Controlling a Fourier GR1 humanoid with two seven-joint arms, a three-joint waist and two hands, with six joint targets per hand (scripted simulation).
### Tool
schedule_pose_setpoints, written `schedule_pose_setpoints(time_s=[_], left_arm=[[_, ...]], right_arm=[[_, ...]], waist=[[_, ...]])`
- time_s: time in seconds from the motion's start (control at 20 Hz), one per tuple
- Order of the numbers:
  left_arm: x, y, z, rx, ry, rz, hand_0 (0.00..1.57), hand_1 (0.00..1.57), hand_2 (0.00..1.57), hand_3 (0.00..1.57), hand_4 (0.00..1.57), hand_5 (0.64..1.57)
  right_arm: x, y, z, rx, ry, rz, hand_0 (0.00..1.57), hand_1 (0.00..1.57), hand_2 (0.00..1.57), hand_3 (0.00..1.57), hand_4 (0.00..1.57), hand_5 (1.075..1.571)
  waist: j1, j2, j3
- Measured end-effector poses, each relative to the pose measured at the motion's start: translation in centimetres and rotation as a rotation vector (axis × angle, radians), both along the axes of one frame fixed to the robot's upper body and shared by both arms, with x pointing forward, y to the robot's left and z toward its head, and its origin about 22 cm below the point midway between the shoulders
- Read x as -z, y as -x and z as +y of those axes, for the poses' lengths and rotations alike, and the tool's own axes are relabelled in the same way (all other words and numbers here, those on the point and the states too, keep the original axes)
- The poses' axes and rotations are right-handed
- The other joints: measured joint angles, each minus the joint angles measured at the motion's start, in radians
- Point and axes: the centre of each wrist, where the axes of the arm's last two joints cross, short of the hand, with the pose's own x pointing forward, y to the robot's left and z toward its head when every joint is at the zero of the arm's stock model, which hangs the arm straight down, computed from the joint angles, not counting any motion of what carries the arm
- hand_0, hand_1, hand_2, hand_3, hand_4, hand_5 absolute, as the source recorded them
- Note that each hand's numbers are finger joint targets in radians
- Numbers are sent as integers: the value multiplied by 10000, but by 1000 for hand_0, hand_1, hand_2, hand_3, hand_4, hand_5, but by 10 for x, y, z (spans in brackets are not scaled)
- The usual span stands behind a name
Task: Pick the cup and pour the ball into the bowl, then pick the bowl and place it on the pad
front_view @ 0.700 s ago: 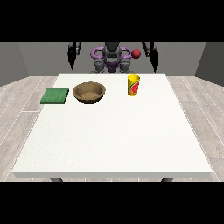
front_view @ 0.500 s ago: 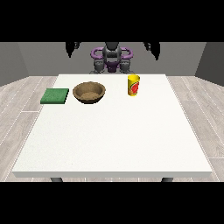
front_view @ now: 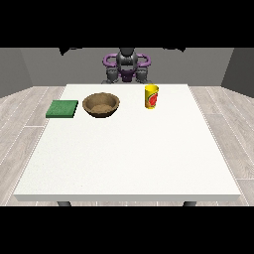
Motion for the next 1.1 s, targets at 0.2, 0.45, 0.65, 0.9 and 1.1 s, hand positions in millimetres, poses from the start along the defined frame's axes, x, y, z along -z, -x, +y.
schedule_pose_setpoints(time_s=[0.2, 0.45, 0.65, 0.9, 1.1], left_arm=[[-3, -2, 9, -38, 63, -587, 0, 0, 0, 0, 0, 1541], [4, -15, 13, -110, 58, -1491, 0, 0, 0, 0, 0, 1529], [25, -22, 4, -222, -17, -2019, 0, 0, 0, 0, 0, 1526], [64, -23, -15, -311, -70, -2255, 0, 0, 0, 0, 0, 1520], [87, -30, -33, -551, -181, -2554, 0, 0, 0, 0, 0, 1528]], right_arm=[[-4, 2, -3, -174, -210, -462, 0, 0, 0, 0, 0, 1570], [-5, -9, 6, -339, -236, -1226, 0, 0, 0, 0, 0, 1570], [2, -14, 6, -451, -234, -1604, 0, 0, 0, 0, 0, 1571], [7, -18, 5, -538, -232, -1931, 0, 0, 0, 0, 0, 1571], [9, -24, 0, -653, -194, -2415, 0, 0, 0, 0, 0, 1570]], waist=[[-101, 591, 1], [-204, 1609, 2], [-315, 2230, 2], [-475, 2683, 2], [-673, 3150, 1]])
